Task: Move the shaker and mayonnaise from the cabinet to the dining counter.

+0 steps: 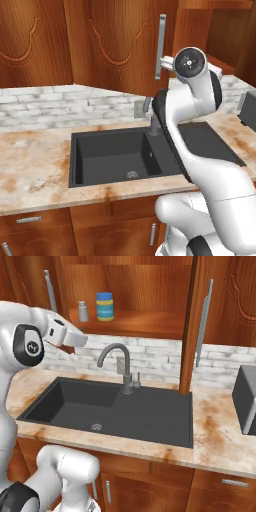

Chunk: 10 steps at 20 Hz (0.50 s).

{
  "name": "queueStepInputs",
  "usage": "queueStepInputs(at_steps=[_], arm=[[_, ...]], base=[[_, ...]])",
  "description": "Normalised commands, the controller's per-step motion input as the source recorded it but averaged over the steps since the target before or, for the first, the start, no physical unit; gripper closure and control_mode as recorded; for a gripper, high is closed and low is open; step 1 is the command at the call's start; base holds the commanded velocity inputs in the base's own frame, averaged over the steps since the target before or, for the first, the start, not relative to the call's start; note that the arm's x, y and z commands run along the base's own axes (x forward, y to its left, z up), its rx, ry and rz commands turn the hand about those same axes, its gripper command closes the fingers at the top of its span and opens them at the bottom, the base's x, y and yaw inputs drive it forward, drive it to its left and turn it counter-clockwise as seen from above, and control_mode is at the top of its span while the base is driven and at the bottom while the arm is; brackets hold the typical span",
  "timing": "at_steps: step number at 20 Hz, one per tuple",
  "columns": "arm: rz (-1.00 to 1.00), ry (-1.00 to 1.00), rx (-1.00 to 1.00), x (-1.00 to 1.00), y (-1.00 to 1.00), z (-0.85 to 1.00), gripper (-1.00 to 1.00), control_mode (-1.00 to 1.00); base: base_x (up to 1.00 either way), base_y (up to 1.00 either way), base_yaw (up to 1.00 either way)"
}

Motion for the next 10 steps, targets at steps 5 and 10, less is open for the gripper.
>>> queueStepInputs(at_steps=[5,10], arm=[[0.11,0.03,0.47,0.41,-0.35,0.01,1.00,-1.00],[0.21,-0.11,0.39,0.45,-0.15,-0.01,1.00,-1.00]], base=[[0.00,0.00,0.00],[0.00,0.00,0.00]])
